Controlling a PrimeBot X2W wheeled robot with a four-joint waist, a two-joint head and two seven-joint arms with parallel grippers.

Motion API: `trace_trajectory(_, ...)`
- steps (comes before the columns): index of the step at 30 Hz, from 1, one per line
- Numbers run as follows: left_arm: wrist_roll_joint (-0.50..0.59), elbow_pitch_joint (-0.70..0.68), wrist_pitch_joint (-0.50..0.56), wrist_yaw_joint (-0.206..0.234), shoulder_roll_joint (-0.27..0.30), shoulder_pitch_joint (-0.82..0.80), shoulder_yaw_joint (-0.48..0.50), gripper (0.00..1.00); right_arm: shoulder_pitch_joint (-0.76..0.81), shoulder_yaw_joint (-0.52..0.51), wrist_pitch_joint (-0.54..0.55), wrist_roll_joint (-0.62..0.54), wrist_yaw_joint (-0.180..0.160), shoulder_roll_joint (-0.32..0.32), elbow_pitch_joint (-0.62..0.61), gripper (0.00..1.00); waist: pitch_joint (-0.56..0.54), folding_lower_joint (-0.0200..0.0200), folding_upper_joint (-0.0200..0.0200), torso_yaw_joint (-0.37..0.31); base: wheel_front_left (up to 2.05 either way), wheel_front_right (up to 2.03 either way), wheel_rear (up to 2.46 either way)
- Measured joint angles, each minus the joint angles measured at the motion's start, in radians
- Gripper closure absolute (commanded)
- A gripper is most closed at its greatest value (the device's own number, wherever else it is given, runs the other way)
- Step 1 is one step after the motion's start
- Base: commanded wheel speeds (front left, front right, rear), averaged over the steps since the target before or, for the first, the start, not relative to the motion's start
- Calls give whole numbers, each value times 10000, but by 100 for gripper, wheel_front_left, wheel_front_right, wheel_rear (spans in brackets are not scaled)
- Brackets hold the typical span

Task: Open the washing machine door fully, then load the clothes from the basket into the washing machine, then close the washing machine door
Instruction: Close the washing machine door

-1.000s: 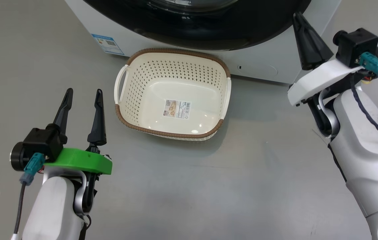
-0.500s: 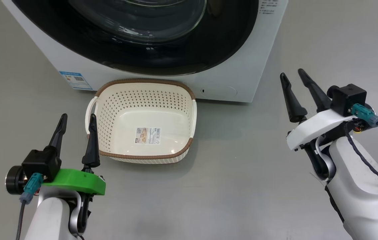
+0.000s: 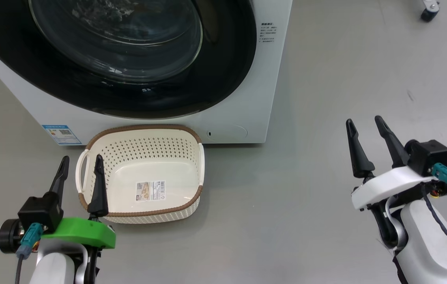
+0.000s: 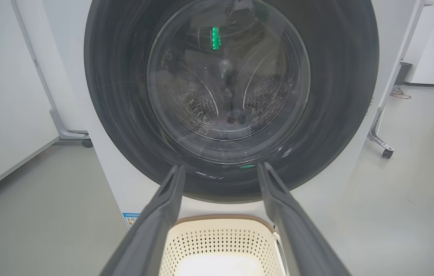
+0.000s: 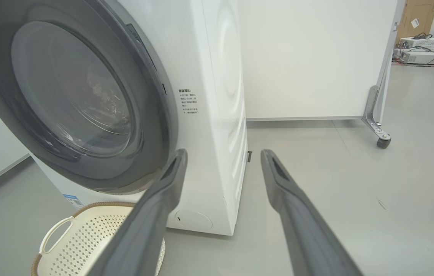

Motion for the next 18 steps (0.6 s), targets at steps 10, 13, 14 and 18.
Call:
trace_trajectory(10, 173, 173, 2, 0, 113, 657, 278, 0, 1426, -500, 0, -109, -104, 10, -777, 0, -743, 0, 0, -458, 0, 0, 0)
trace_trajectory(13, 199, 270, 2, 0, 125, 849, 324, 0, 1817, -635, 0, -213, -190, 0, -945, 0, -974, 0, 0, -524, 0, 0, 0)
trace_trajectory(14, 222, 272, 2, 0, 128, 911, 336, 0, 1937, -667, 0, -257, -190, -2, -999, 0, -1050, 0, 0, -538, 0, 0, 0)
trace_trajectory(18, 268, 297, 2, 0, 140, 1018, 399, 0, 2357, -880, 0, -360, -286, -2, -1281, 0, -1319, 0, 0, -550, 0, 0, 0)
